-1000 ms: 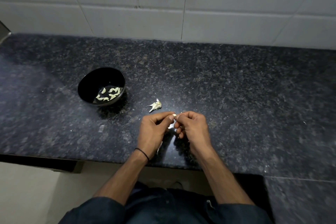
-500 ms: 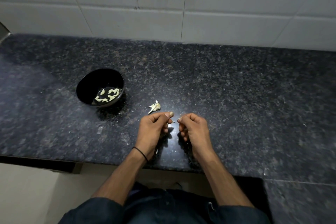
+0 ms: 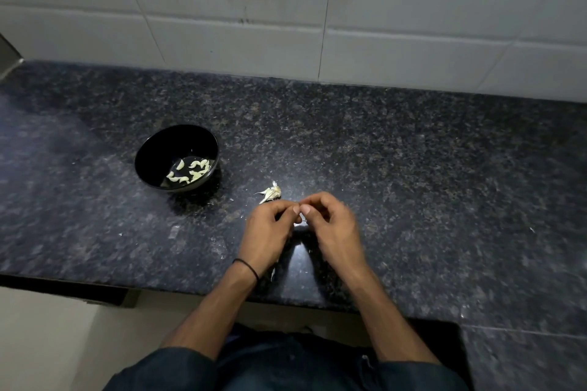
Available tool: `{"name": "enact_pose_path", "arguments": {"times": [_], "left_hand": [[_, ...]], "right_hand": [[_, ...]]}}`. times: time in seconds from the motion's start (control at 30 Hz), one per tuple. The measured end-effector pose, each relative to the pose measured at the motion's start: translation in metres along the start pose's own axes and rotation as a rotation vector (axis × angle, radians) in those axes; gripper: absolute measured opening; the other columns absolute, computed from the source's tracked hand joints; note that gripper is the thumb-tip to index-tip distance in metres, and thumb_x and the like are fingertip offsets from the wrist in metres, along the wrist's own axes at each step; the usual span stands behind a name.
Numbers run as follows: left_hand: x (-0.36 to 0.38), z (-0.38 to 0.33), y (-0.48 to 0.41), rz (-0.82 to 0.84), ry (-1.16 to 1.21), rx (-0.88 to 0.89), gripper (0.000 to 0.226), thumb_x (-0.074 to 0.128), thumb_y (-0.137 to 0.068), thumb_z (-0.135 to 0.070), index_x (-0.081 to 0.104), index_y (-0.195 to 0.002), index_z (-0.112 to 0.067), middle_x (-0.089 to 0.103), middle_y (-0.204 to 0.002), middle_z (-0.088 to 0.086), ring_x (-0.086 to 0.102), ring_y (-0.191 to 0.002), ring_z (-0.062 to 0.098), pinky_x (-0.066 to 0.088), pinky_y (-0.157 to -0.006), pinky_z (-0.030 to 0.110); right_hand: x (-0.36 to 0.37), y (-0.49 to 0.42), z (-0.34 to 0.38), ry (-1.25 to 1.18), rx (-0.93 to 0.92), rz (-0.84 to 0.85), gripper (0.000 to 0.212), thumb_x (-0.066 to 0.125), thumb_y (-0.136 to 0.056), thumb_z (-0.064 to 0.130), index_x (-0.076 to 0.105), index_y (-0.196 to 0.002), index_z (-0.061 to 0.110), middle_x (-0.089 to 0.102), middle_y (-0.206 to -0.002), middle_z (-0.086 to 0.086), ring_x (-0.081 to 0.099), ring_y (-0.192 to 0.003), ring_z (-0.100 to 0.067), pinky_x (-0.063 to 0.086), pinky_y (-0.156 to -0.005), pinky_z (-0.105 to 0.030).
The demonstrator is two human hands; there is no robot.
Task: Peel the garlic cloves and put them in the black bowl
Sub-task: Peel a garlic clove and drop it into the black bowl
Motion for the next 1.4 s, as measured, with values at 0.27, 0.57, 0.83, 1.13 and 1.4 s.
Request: {"name": "enact_pose_path", "arguments": {"times": [0.27,0.57,0.83,1.13,1.4], "left_hand": [[-0.004,0.004,-0.003,-0.096,0.004,-0.082,0.022,0.07,-0.091,-0.031,0.074,-0.072,-0.02,0.071,-0.067,-0.004,0.057,-0.056,0.005,0.048,-0.061,0.031],[0.004,0.0,-0.002,-0.159,0.3,-0.243,0.025,0.064,-0.095,-0.01,0.069,-0.079,0.009,0.057,-0.055,-0.001,0.042,-0.038,0.002,0.035,-0.039,0.018],[0.013,0.003,-0.003,-0.055,0.531,-0.389,0.021,0.058,-0.094,-0.007,0.068,-0.077,-0.003,0.047,-0.056,0.001,0.031,-0.041,0.004,0.022,-0.036,0.015],[-0.001,0.001,-0.005,-0.078,0.215,-0.166,0.031,0.059,-0.099,-0.018,0.065,-0.074,-0.002,0.057,-0.055,-0.006,0.045,-0.05,0.006,0.039,-0.054,0.025],[-0.016,-0.015,-0.006,-0.186,-0.228,0.069,0.022,0.061,-0.097,-0.018,0.071,-0.079,-0.012,0.06,-0.059,-0.009,0.055,-0.055,0.002,0.038,-0.055,0.012]], "right_hand": [[-0.001,0.001,0.009,0.146,-0.049,-0.118,0.009,0.062,-0.098,0.016,0.068,-0.091,0.02,0.069,-0.085,0.01,0.063,-0.082,-0.003,0.046,-0.069,-0.011],[0.002,0.005,0.021,0.128,-0.121,-0.186,0.013,0.061,-0.097,0.01,0.066,-0.087,0.015,0.067,-0.076,0.007,0.062,-0.072,-0.009,0.048,-0.062,-0.019],[0.002,0.005,0.025,0.093,-0.146,-0.225,0.017,0.063,-0.095,0.005,0.066,-0.083,0.016,0.066,-0.073,0.009,0.061,-0.07,-0.008,0.046,-0.061,-0.018],[0.001,-0.002,0.02,0.018,-0.06,-0.138,0.019,0.062,-0.095,0.006,0.065,-0.083,0.02,0.07,-0.075,0.006,0.067,-0.07,-0.008,0.053,-0.065,-0.023],[-0.006,-0.005,0.012,-0.028,0.023,-0.201,0.015,0.062,-0.098,0.013,0.066,-0.085,0.02,0.071,-0.074,0.002,0.067,-0.067,-0.01,0.06,-0.067,-0.04]]}}
Point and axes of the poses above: each hand's wrist, its own y-axis away from the middle knuckle, its own x-axis out of the palm, z = x × y, the point moved 5 cm from there along -y, towards the middle knuckle
